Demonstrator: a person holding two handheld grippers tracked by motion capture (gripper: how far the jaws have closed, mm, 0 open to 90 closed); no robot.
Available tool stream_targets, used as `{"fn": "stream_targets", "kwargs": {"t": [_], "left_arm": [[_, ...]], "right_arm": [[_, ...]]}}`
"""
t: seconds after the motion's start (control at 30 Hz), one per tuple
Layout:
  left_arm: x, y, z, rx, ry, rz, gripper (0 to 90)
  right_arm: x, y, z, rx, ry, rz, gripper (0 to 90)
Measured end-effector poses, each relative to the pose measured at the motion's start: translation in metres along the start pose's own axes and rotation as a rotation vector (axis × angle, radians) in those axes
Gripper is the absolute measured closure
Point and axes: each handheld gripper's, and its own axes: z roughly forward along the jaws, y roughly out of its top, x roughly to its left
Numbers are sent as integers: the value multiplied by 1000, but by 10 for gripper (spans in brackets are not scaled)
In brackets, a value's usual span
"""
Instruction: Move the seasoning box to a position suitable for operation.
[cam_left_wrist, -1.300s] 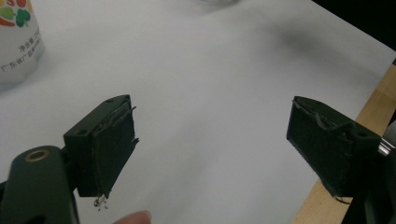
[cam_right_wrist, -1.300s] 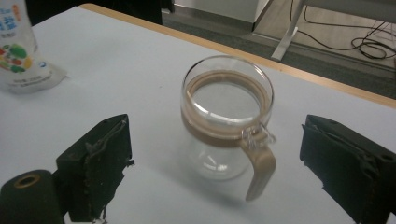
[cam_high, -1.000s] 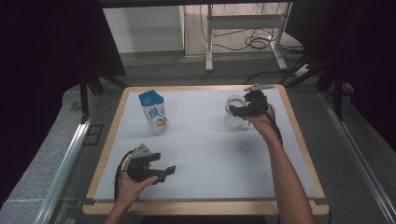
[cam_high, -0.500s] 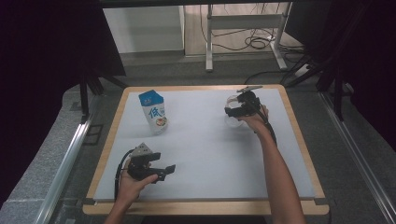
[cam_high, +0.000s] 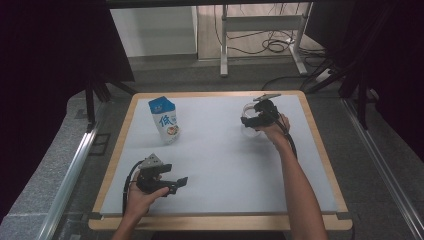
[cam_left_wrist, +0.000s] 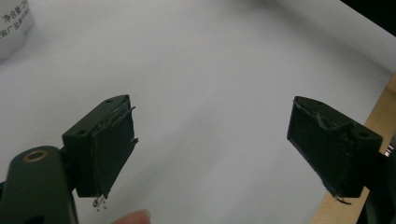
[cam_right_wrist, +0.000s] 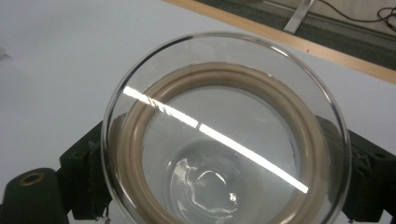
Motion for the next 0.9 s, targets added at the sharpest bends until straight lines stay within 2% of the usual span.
{"fn": "stream_targets", "kwargs": {"t": [0.1, 0.17, 0.23, 0.3, 0.33, 0.4, 0.43, 0.47, 0.73, 0.9], "left_arm": [[0, -1, 1, 3, 1, -1, 150], [1, -2, 2, 9, 1, -3, 150], [1, -2, 3, 9, 1, -6, 150], [1, -3, 3, 10, 2, -9, 152], [1, -3, 3, 12, 2, -11, 152], [1, -4, 4, 15, 4, -12, 154], [1, -4, 4, 16, 4, -14, 154], [2, -5, 4, 15, 5, -14, 155], [3, -7, 5, 16, 14, -24, 158], [3, -8, 5, 15, 13, -29, 158]], "right_arm": [[2, 0, -14, -24, 25, 1, 116], [7, -2, -28, -30, 37, -30, 116], [10, -5, -38, -40, 56, -34, 116], [11, -7, -43, -43, 63, -41, 116], [14, -10, -52, -36, 75, -63, 116], [16, -12, -57, -35, 76, -78, 116], [19, -16, -63, -38, 74, -96, 116], [21, -21, -71, -41, 86, -91, 116], [31, -49, -103, -47, 96, -127, 116], [34, -66, -116, -56, 115, -116, 116]]}}
